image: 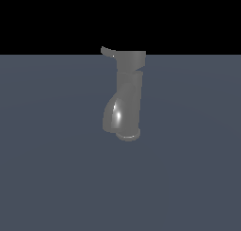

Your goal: Turn on the faucet by rotating a designated handle.

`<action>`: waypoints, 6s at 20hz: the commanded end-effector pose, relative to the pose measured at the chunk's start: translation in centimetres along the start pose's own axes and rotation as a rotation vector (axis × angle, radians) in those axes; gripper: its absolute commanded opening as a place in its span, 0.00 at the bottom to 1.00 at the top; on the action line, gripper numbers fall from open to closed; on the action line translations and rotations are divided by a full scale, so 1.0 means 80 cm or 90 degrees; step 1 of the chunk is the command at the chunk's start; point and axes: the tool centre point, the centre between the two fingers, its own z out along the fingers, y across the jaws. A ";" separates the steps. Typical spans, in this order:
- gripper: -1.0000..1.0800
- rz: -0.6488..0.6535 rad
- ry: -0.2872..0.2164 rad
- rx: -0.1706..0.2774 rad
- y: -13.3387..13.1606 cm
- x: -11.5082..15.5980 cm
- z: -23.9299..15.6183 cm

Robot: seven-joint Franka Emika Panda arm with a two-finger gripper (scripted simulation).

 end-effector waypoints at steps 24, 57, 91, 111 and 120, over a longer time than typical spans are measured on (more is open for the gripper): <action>0.00 0.191 0.004 0.003 -0.053 0.050 0.039; 0.00 0.684 0.016 0.012 -0.102 0.235 0.134; 0.00 1.134 0.031 0.010 -0.011 0.389 0.214; 0.00 1.134 0.031 0.011 -0.020 0.371 0.215; 0.00 1.134 0.031 0.011 -0.038 0.337 0.216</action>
